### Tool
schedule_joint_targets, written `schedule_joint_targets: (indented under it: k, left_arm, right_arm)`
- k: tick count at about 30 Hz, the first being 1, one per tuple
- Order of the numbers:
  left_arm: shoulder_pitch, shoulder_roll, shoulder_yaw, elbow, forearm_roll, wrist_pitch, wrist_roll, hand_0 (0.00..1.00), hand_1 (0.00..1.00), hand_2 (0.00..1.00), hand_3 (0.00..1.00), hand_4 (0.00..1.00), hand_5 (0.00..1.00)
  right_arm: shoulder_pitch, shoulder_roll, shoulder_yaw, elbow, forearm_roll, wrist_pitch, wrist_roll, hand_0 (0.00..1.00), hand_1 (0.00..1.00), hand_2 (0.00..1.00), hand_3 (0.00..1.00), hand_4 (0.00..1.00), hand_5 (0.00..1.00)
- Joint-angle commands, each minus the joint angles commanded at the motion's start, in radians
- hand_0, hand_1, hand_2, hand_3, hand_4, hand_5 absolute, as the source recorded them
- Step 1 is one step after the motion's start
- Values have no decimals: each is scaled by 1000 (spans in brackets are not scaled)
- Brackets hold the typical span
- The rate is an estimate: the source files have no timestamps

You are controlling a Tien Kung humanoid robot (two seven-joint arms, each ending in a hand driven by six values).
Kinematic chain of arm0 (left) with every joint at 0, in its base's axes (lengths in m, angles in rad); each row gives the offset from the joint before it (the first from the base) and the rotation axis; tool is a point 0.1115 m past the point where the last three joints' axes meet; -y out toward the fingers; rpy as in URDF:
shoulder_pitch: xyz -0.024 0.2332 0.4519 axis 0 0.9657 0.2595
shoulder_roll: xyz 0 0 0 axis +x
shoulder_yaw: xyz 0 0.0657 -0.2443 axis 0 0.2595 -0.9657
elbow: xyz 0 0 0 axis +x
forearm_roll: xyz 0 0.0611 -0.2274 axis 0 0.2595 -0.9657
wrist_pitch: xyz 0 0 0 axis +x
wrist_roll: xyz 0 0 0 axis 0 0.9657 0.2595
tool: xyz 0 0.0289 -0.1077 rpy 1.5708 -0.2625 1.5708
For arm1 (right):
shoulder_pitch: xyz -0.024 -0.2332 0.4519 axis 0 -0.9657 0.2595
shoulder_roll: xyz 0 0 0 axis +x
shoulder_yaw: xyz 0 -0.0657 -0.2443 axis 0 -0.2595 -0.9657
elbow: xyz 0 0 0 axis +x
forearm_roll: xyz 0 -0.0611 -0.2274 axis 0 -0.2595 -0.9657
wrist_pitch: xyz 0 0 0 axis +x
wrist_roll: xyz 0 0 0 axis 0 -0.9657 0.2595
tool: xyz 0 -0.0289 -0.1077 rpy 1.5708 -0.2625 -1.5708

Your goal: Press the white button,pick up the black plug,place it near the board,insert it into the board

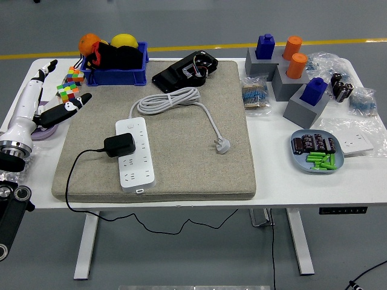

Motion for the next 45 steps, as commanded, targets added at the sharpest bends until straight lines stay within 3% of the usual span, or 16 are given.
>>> schedule_joint_targets:
  k: [5,15,21,27,31,35,36,41,42,45]
  left_arm:
    - [9,-2,-8,-3,0,-2,-6,952,983,954,944,949,535]
    - [17,1,-39,-8,14,-13,2,952,983,955,943,943,544]
    - [31,-4,-50,-8,16,-20,8,952,983,955,944,940,551]
    - [46,-16,-76,3,17,-46,30,952,983,956,943,939,555]
    - [49,-21,-86,0,17,-49,33,954,984,957,944,935,558]
    - [58,-19,-88,-5,16,-50,31,954,984,957,944,935,558]
    - [60,-19,-89,-5,16,-51,31,953,984,956,943,936,562]
    - [59,-22,-94,-5,16,-52,31,953,984,956,943,936,562]
    - [58,-23,-95,-5,17,-52,31,953,983,956,940,934,561]
    - [54,-23,-95,-5,17,-52,31,953,983,956,940,934,561]
  right_arm:
    - [1,7,98,-15,-116,1,2,995,998,998,998,998,967]
    - [-2,16,22,-8,-39,-18,-3,998,998,998,998,998,998]
    - [-5,24,38,-15,-50,-19,-2,998,998,998,998,998,998]
    - [-3,30,-72,-33,149,-25,-7,998,998,998,998,998,998]
    - [5,35,-119,-23,194,-58,3,998,991,980,998,998,975]
    - [14,33,-113,-32,195,-43,-15,998,991,980,998,998,975]
    - [14,32,-116,-34,196,-38,-18,981,940,904,896,984,840]
    - [15,32,-109,-44,172,-38,-28,981,940,904,896,984,840]
    - [16,32,-109,-45,170,-39,-31,929,883,855,803,926,755]
    - [18,29,-114,-45,171,-39,-35,929,883,855,803,926,755]
